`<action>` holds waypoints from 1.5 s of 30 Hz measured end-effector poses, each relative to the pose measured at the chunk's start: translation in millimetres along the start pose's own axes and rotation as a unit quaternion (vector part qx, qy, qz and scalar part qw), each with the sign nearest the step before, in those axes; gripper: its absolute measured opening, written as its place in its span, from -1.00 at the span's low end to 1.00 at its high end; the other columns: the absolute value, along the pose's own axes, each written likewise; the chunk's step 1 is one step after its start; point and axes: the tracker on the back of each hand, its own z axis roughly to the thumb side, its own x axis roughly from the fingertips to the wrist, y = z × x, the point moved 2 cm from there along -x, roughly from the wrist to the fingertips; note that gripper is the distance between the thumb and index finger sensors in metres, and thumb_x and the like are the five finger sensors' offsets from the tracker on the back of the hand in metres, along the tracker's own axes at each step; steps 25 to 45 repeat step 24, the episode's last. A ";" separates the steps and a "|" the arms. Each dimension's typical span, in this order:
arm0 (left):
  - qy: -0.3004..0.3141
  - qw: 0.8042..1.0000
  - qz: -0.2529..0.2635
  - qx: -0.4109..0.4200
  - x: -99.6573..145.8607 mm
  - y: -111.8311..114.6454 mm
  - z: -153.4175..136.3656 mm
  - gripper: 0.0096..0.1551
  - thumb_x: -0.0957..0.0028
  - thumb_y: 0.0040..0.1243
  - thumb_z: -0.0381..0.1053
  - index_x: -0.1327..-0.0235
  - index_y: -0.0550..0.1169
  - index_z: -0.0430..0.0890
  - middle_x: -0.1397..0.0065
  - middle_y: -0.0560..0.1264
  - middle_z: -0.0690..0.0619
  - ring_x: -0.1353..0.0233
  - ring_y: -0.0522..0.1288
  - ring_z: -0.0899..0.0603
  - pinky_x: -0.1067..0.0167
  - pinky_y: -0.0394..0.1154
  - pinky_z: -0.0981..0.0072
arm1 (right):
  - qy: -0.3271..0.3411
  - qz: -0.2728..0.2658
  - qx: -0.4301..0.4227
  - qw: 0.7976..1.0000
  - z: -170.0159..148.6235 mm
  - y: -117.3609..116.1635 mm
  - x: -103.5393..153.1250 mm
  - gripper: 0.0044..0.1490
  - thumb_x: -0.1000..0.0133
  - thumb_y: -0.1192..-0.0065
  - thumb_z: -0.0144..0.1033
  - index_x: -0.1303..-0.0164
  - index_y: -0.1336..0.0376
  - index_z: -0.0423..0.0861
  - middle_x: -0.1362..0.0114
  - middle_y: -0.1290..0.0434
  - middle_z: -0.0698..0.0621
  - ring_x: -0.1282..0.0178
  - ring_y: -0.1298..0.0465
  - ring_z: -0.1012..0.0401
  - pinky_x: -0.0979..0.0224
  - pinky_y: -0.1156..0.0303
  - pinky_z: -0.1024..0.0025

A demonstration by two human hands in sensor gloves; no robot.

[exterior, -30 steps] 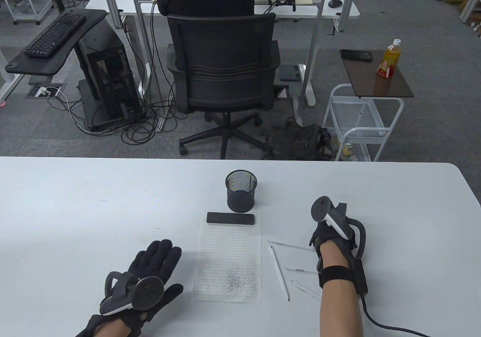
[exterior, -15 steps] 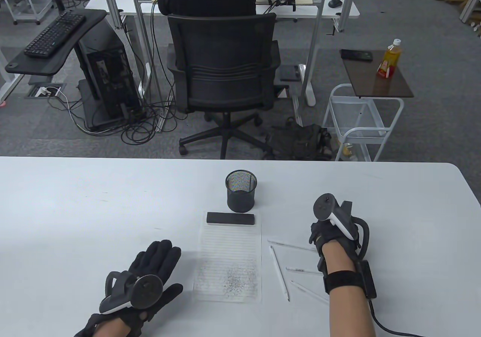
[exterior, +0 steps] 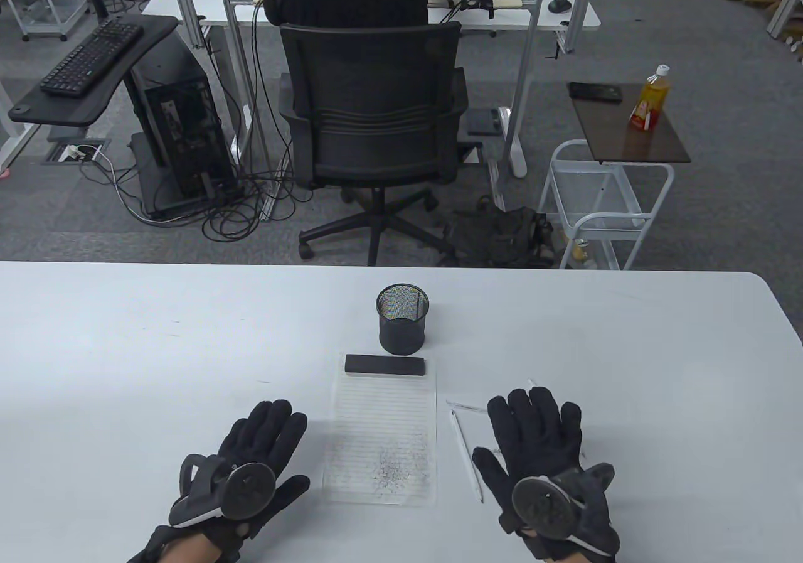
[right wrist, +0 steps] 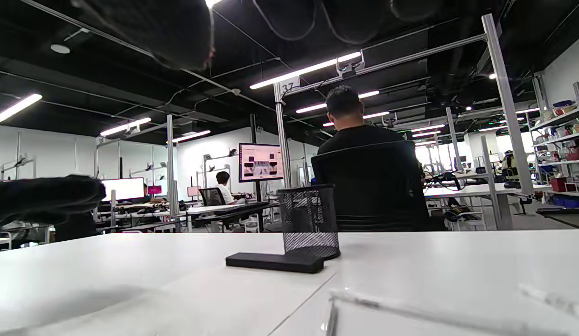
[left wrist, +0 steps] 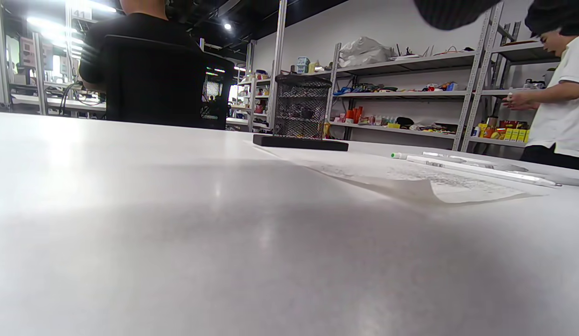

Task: Press to extend mechanical pencil leads

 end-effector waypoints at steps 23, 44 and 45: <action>-0.004 1.000 0.011 -0.018 3.7 -2.1 4.5 0.09 0.03 0.02 0.42 -0.66 -0.06 0.01 -0.73 -0.14 -0.14 -0.70 -0.09 -0.43 -0.51 0.00 -0.37 | -0.007 0.081 -0.078 0.994 -7.9 -41.8 7.9 0.06 -0.18 -0.28 0.20 -0.73 0.01 -0.14 -0.72 0.01 -0.35 -0.68 0.10 -0.46 -0.44 0.27 -0.59; -0.006 1.000 0.011 -0.017 3.9 -2.0 4.4 0.09 0.03 0.02 0.42 -0.66 -0.06 0.01 -0.73 -0.14 -0.14 -0.70 -0.09 -0.43 -0.51 0.00 -0.37 | -0.006 0.082 -0.079 0.994 -7.4 -42.2 7.7 0.06 -0.18 -0.28 0.20 -0.73 0.01 -0.13 -0.72 0.01 -0.34 -0.68 0.10 -0.46 -0.44 0.27 -0.59; -0.006 1.000 0.011 -0.017 3.9 -2.0 4.4 0.09 0.03 0.02 0.42 -0.66 -0.06 0.01 -0.73 -0.14 -0.14 -0.70 -0.09 -0.43 -0.51 0.00 -0.37 | -0.006 0.082 -0.079 0.994 -7.4 -42.2 7.7 0.06 -0.18 -0.28 0.20 -0.73 0.01 -0.13 -0.72 0.01 -0.34 -0.68 0.10 -0.46 -0.44 0.27 -0.59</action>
